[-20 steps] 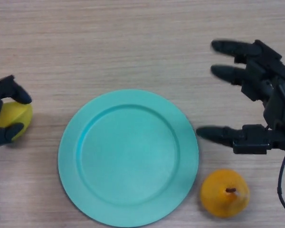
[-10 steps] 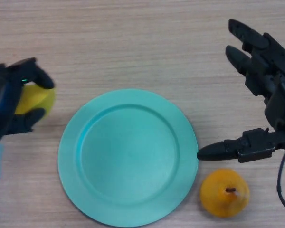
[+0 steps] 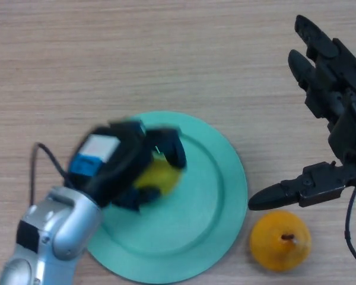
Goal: Pick up the yellow starfruit and place it on the plate
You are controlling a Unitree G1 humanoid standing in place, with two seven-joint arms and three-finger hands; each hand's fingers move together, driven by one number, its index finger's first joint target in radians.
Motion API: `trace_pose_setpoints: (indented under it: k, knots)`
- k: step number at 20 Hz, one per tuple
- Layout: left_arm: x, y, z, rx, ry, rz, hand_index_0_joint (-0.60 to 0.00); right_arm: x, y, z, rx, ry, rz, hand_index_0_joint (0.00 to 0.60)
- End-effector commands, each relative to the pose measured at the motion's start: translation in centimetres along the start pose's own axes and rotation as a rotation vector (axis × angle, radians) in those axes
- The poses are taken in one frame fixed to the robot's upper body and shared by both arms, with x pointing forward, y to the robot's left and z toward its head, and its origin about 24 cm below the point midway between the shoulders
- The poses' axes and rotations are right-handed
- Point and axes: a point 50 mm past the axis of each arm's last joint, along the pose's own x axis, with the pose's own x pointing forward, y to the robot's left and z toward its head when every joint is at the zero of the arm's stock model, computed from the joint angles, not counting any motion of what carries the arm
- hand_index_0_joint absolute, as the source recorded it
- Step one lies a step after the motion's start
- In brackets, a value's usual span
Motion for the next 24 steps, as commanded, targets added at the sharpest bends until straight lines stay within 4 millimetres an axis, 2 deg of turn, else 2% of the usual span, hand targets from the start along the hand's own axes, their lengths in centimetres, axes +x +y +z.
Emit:
trace_pose_setpoints:
  k: [1, 4, 5, 6, 7, 8, 9, 10, 12, 13, 16, 17, 18, 21, 24]
  knots:
    - [0.1, 2.0, 0.3, 0.061, -0.004, 0.071, -0.600, -0.4, -1.1, 3.0, -0.027, -0.192, -0.048, 0.000]
    - [0.6, 2.9, 0.3, 0.003, 0.003, 0.137, -0.600, -0.4, -1.1, 3.0, -0.035, -0.190, -0.047, 0.000]
    - [0.7, 3.1, 0.3, -0.002, 0.004, 0.152, -0.550, -0.4, -1.1, 3.0, -0.034, -0.193, -0.050, 0.000]
    - [0.7, 3.1, 0.2, 0.000, 0.005, 0.154, -0.450, -0.4, -1.1, 3.0, -0.034, -0.192, -0.050, 0.000]
    - [0.7, 3.2, 0.0, 0.011, 0.010, 0.165, -0.300, -0.4, -1.1, 2.9, -0.033, -0.191, -0.048, 0.000]
    - [0.8, 3.4, -0.1, 0.021, 0.014, 0.181, -0.200, -0.4, -1.1, 2.9, -0.032, -0.191, -0.045, 0.000]
    - [0.8, 4.5, -0.6, 0.032, 0.026, 0.254, -0.057, -0.4, -1.0, 2.7, -0.027, -0.190, -0.038, 0.000]
    - [0.7, 5.2, -0.9, 0.031, 0.034, 0.304, 0.000, -0.4, -0.9, 2.7, -0.022, -0.190, -0.033, 0.000]
    - [0.2, 6.7, -1.1, -0.026, 0.029, 0.391, 0.000, -0.2, -0.8, 2.5, -0.011, -0.194, -0.032, 0.000]
    - [-0.4, 8.0, -1.0, -0.131, 0.001, 0.463, 0.000, 0.1, -0.7, 2.5, -0.010, -0.193, -0.028, 0.000]
    - [-1.6, 10.0, -1.2, -0.299, -0.043, 0.552, 0.000, 0.6, -0.5, 2.3, -0.009, -0.181, -0.012, 0.000]
    - [-2.3, 10.7, -1.3, -0.432, -0.080, 0.570, 0.000, 0.6, -0.4, 2.1, -0.003, -0.169, -0.001, 0.000]
    - [-2.6, 11.0, -1.2, -0.477, -0.099, 0.575, 0.000, 0.6, -0.4, 2.0, -0.002, -0.169, 0.004, 0.000]
    - [-4.5, 11.5, -1.4, -0.753, -0.192, 0.601, 0.000, 0.8, -0.4, 2.0, 0.016, -0.176, -0.005, 0.000]
    - [-5.7, 11.5, -1.8, -0.833, -0.206, 0.613, 0.000, 0.9, -0.4, 1.9, 0.011, -0.178, -0.009, 0.000]
